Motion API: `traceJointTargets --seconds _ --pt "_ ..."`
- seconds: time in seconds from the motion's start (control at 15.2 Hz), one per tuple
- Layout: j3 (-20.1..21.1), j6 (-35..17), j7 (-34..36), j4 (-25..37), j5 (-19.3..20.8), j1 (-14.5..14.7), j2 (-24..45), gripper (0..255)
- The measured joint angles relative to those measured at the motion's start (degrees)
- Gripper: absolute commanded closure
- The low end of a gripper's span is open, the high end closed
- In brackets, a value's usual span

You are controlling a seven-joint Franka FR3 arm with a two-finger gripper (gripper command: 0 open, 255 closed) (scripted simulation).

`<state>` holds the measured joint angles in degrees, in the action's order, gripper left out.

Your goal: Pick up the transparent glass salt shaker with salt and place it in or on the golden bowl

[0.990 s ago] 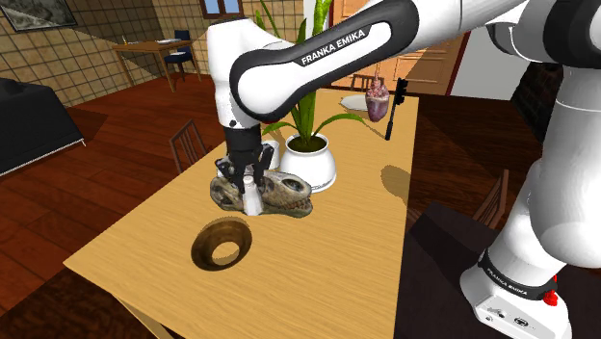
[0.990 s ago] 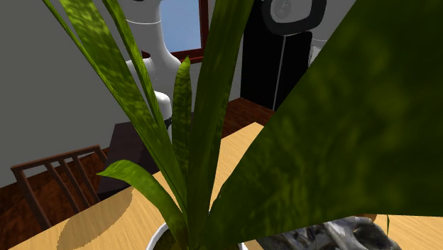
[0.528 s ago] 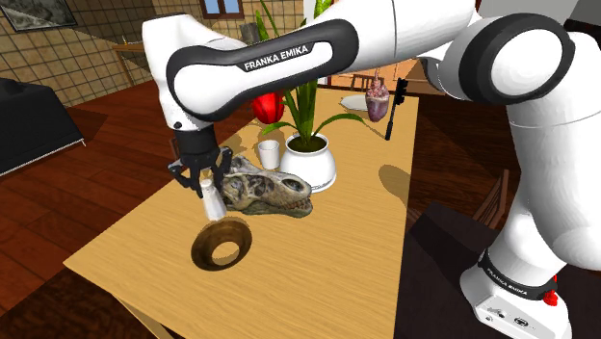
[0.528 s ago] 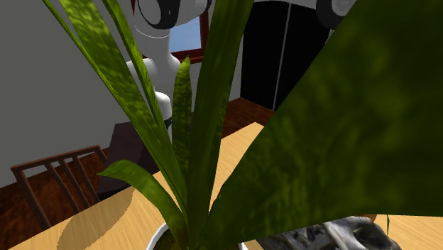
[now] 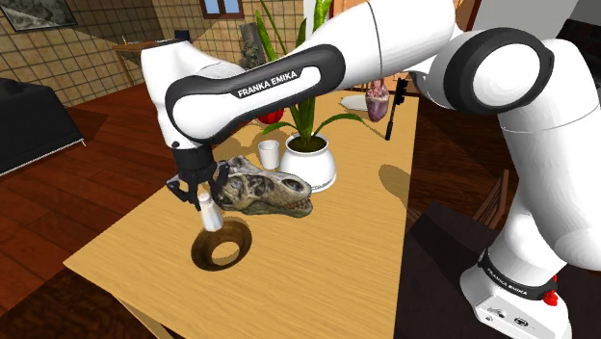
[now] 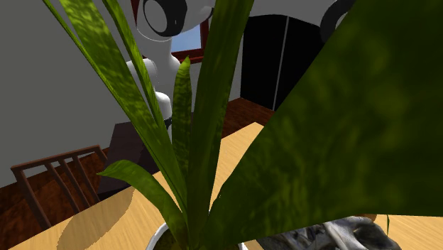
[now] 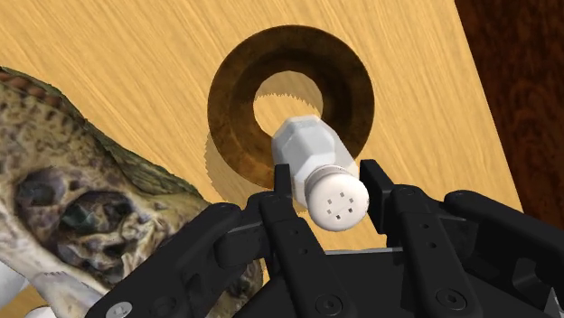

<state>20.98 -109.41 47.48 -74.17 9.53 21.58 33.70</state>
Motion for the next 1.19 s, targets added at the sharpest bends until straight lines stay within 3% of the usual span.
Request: traceJointTargets --seconds 0.86,1.19 --pt "-0.6 -8.6 0.4 -6.5 0.9 -0.3 2.3 255" --pt "-0.7 -8.9 0.5 -6.5 1.0 -0.3 2.5 255"
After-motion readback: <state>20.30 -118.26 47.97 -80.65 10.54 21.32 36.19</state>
